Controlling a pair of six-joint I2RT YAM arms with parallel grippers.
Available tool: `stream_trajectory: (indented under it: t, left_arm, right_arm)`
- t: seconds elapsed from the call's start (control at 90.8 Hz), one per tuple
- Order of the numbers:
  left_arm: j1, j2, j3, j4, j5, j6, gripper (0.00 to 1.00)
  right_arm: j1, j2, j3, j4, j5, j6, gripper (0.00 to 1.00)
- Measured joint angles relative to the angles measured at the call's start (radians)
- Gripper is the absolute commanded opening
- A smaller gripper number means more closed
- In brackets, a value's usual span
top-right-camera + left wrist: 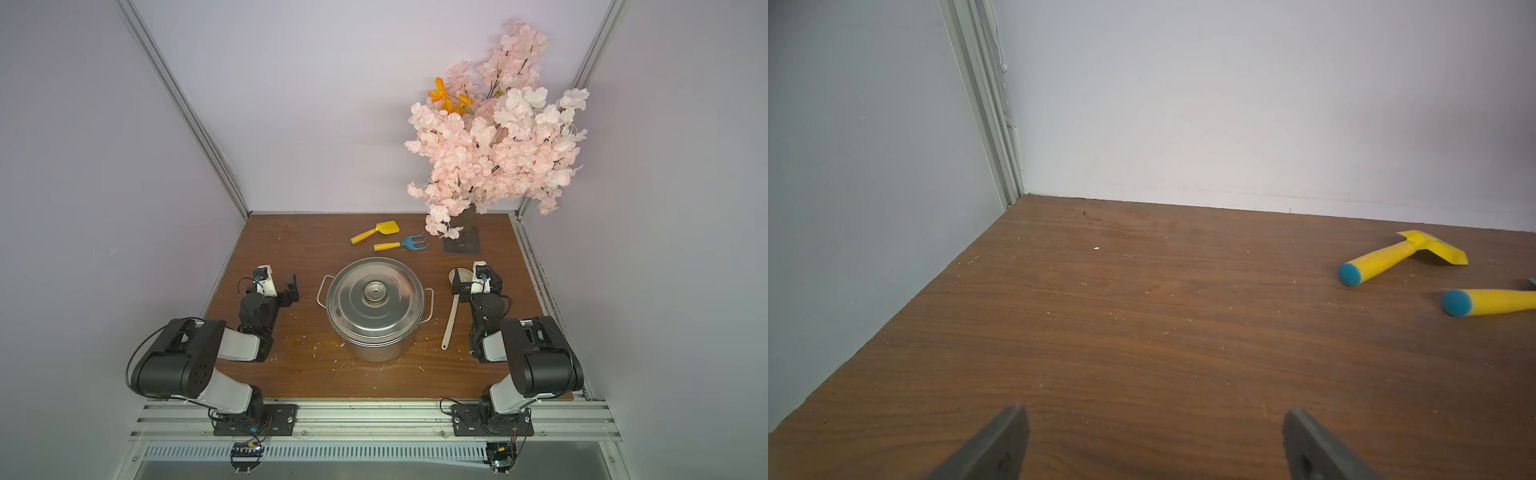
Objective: Stir the soup with a spoon
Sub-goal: Pick up the lid from the pan.
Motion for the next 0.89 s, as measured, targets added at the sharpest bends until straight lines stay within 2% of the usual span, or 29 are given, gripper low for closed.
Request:
stream_trajectory:
  t: [0.44,0.506,0.583,0.705,0.771,0.892]
  left_arm:
    - [0.009,-0.002,0.0,0.0,0.017,-0.001,0.97]
    - [0.003,-0.023,0.001,-0.016,0.0,0.001,0.97]
    - [-0.013,-0.101,0.006,-0.07,-0.035,0.004,0.97]
    - [-0.033,-0.316,0.051,-0.233,-0.124,-0.045,0.97]
    - [-0.035,-0.444,0.134,-0.414,-0.194,-0.151,0.97]
    - [-0.003,-0.604,0.362,-0.817,-0.264,-0.444,0.97]
  right_arm:
    - [-0.003,-0.003,0.0,-0.004,0.01,0.001,0.99]
    - [0.004,-0.043,0.0,-0.045,0.032,0.001,1.0]
    - [0.022,-0.168,0.004,-0.139,0.061,0.002,1.0]
    - [0.038,-0.412,0.067,-0.336,0.114,0.081,1.0]
    - [0.038,-0.542,0.116,-0.449,0.129,0.158,0.99]
    - [0.038,-0.751,0.169,-0.612,0.108,0.334,1.0]
